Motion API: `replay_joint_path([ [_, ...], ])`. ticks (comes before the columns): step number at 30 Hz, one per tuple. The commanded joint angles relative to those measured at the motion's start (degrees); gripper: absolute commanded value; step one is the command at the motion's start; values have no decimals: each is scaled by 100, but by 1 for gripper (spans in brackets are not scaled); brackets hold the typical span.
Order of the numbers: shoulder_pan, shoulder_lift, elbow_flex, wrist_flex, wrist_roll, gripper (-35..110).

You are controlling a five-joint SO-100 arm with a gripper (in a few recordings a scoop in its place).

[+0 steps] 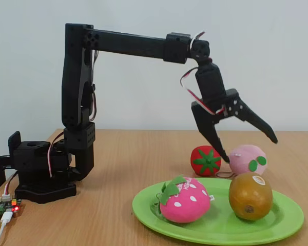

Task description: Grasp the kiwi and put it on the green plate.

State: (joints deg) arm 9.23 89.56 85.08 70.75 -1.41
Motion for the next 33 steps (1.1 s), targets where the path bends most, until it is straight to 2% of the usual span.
replay_joint_path([
  [1,-229,756,193,70,70,42],
  [11,-1160,2874,1723,53,308,22],
  [19,-1477,4957,4087,-686,202,-8],
  [25,-1406,6390,5739,-1239,97,-8],
  [33,-1362,8068,7646,-1345,-18,-8],
])
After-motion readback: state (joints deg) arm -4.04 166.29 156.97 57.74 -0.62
